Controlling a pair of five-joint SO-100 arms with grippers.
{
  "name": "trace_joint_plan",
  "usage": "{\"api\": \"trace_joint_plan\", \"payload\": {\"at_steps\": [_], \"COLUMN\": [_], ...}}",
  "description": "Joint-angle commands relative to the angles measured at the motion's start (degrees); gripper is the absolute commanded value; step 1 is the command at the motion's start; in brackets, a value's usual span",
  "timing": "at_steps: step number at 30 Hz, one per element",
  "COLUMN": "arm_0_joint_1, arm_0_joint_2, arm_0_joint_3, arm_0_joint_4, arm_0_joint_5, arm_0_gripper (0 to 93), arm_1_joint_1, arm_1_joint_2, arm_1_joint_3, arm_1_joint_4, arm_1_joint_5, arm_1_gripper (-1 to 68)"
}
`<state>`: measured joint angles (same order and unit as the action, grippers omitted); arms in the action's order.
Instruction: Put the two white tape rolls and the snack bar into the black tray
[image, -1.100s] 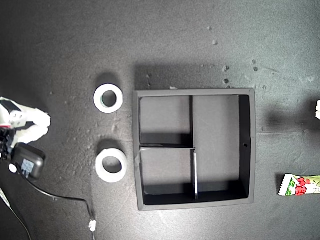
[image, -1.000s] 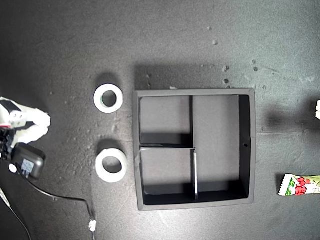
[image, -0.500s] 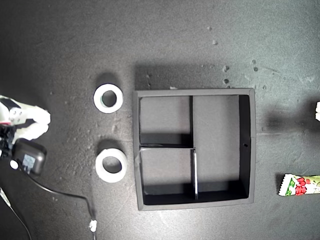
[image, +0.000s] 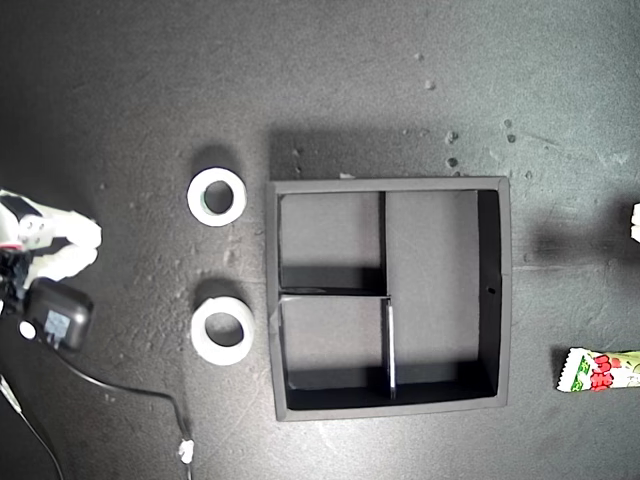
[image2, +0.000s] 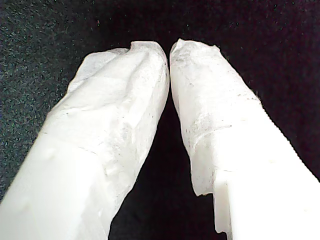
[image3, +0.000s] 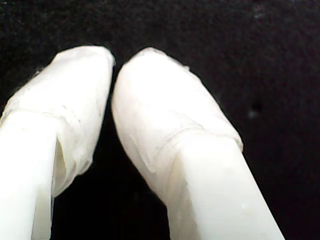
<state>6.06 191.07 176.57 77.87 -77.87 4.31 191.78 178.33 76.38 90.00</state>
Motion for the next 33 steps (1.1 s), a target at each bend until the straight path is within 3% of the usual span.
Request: {"api": "trace_joint_plan", "payload": {"at_steps": [1, 5, 10, 13, 15, 20, 22, 28, 31, 33], "arm_0_joint_1": [-0.62, 4.22, 2.64, 2.02, 2.02, 5.89, 5.1, 3.25, 3.25, 2.9], "arm_0_joint_2": [2.99, 2.81, 2.81, 2.9, 2.9, 2.9, 2.81, 2.81, 2.81, 2.81], "arm_0_joint_3": [3.25, 3.25, 3.25, 3.25, 3.25, 3.25, 3.25, 3.25, 3.25, 2.37], "arm_0_joint_4": [2.02, -2.02, -6.94, -12.3, -14.68, -16.96, -21.45, -25.05, -35.6, -42.54], "arm_0_joint_5": [-1.93, -8.88, -13.71, -10.28, -11.95, -27.16, -22.15, -20.13, -9.32, -2.02], "arm_0_gripper": [0.2, 0.2, 0.2, 0.1, 0.1, 0.0, 0.0, 5.0, 5.1, 6.0], "arm_1_joint_1": [0.62, -1.23, 0.7, -0.53, -1.14, 1.14, 1.05, 2.2, 5.27, 3.25], "arm_1_joint_2": [0.18, 0.18, 0.18, 0.18, 0.18, 0.18, 0.18, 0.18, 0.18, 0.18], "arm_1_joint_3": [0.7, 0.7, 0.7, 0.7, 0.7, 0.7, 0.7, 0.7, 0.7, 0.7], "arm_1_joint_4": [0.18, -7.47, -18.72, -29.62, -35.42, -35.6, -35.6, -30.41, -37.09, -43.33], "arm_1_joint_5": [-23.91, -19.07, -29.71, -31.2, -21.18, 15.29, 23.99, 36.47, 9.76, -8.79], "arm_1_gripper": [0.1, 0.1, -0.2, -0.3, -0.3, -0.4, -0.4, -0.3, -0.4, -0.4]}}
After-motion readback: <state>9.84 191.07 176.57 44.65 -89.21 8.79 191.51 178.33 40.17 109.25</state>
